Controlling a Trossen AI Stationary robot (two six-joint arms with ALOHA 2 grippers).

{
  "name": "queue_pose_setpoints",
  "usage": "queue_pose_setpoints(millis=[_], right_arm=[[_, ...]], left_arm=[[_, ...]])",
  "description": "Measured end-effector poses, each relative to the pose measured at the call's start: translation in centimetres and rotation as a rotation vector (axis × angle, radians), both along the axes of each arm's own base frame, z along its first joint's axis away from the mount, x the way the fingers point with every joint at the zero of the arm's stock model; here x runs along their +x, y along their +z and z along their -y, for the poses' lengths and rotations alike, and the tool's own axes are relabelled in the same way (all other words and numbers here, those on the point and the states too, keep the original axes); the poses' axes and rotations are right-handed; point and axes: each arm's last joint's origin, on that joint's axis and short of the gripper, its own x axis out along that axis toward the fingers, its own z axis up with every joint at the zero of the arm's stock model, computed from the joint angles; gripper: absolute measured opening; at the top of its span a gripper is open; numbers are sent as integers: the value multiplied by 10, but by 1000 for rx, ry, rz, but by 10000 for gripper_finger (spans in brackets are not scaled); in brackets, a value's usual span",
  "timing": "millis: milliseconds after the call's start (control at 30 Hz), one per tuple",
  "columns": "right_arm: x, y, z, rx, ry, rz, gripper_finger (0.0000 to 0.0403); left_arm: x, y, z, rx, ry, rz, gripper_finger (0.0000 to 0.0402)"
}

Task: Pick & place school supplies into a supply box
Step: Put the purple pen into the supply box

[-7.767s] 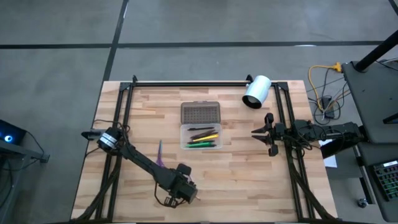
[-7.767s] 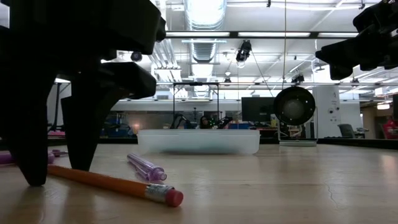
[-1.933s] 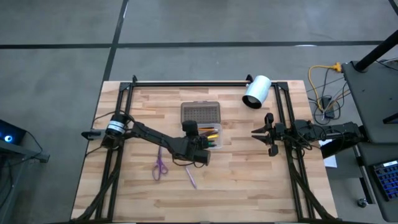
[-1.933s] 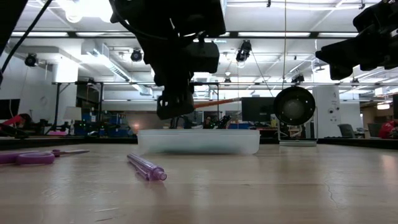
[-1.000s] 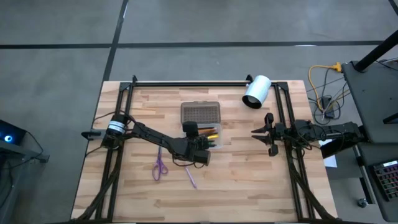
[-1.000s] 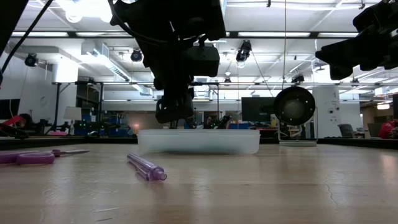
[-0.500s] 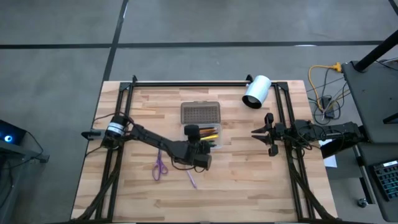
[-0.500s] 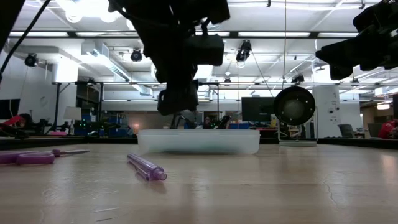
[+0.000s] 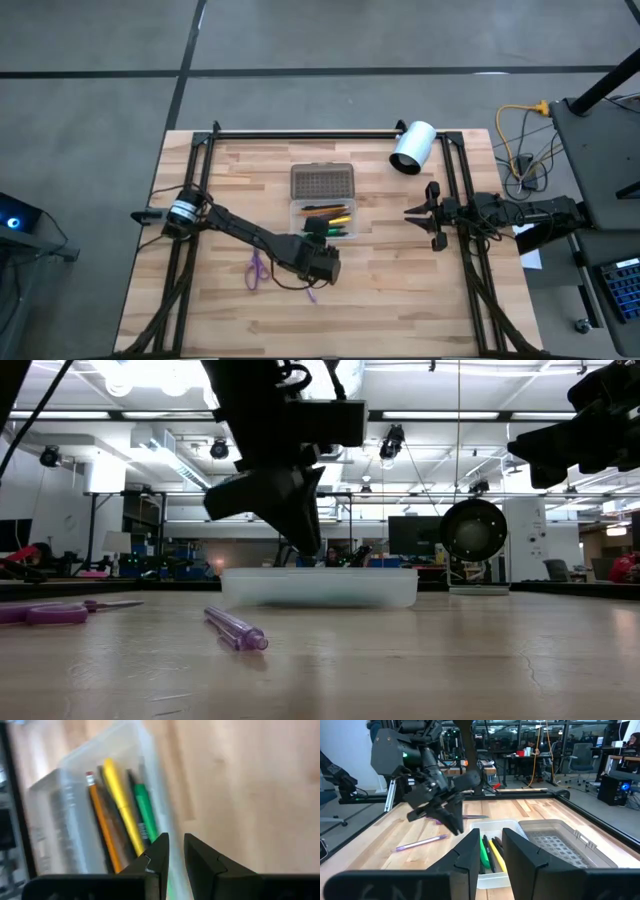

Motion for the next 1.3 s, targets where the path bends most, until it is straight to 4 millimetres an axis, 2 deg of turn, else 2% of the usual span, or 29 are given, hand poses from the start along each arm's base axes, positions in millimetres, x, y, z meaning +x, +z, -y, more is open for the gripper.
queue_pose_setpoints(millis=[267,533,700,1067,1300], right_arm=[[0,0,0,0,0,0,70],[0,0,0,0,0,0,82],[0,0,0,0,0,0,84],[0,0,0,0,0,0,69],[0,0,0,0,0,0,72]], left_arm=[[-3,4,22,-105,-149,-51,43],[-9,2,35,-303,-492,-216,43],[-14,1,36,-336,-641,-297,43],[-18,1,33,-314,-672,-360,45],[-18,1,32,-299,-668,-359,89]])
